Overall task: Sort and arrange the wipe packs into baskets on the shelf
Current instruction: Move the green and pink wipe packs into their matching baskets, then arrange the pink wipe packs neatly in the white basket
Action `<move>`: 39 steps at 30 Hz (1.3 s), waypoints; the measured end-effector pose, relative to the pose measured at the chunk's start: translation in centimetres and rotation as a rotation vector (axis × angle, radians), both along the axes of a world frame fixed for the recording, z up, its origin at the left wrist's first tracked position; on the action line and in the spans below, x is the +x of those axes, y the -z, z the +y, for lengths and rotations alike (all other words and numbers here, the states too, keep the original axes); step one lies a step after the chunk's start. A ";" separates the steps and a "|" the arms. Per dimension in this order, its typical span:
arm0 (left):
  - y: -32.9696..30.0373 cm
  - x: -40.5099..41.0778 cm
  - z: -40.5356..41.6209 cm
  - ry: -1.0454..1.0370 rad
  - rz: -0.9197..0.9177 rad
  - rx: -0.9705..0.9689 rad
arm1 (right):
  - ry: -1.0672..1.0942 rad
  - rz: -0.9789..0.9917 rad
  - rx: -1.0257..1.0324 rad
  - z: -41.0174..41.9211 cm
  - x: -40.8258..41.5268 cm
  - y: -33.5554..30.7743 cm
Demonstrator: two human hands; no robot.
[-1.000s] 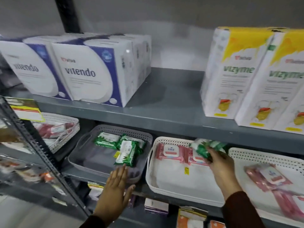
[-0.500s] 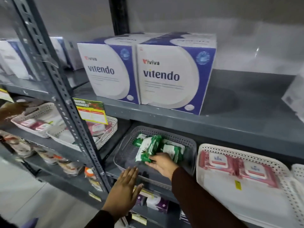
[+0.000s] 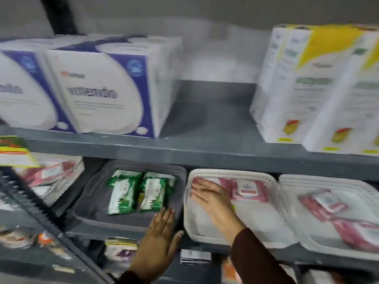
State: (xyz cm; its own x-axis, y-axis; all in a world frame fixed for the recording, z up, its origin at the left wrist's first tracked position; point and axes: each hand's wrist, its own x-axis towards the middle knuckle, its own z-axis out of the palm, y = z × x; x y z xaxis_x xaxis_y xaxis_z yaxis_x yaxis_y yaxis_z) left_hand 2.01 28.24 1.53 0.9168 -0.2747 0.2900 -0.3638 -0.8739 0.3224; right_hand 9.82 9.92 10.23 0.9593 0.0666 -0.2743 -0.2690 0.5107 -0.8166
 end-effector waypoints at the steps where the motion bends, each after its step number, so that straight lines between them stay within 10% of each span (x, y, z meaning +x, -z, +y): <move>1: 0.1 0.3 -2.3 0.052 -0.010 -0.008 | 0.104 -0.042 -0.049 -3.6 -0.2 -0.3; 7: 1.1 0.2 -14.4 0.315 -0.075 0.043 | 0.534 0.007 -0.930 -24.1 -2.2 2.7; 13: 1.2 -0.7 -20.5 0.280 -0.088 0.143 | 0.235 0.301 -1.513 -36.1 0.7 6.3; 22: 1.2 -1.2 -21.4 0.136 -0.040 0.178 | 0.202 0.298 -1.392 -40.8 2.1 5.6; 27: 0.9 -0.9 -21.4 0.112 -0.045 0.219 | 0.475 -0.200 -1.324 -37.2 0.5 3.9; 31: 1.1 -1.0 -21.3 0.116 -0.067 0.229 | 0.211 -0.637 -1.181 -30.3 -1.1 0.5; 39: 1.0 -1.9 -21.4 0.134 -0.063 0.269 | -0.326 -0.523 -1.484 -23.6 -0.5 5.5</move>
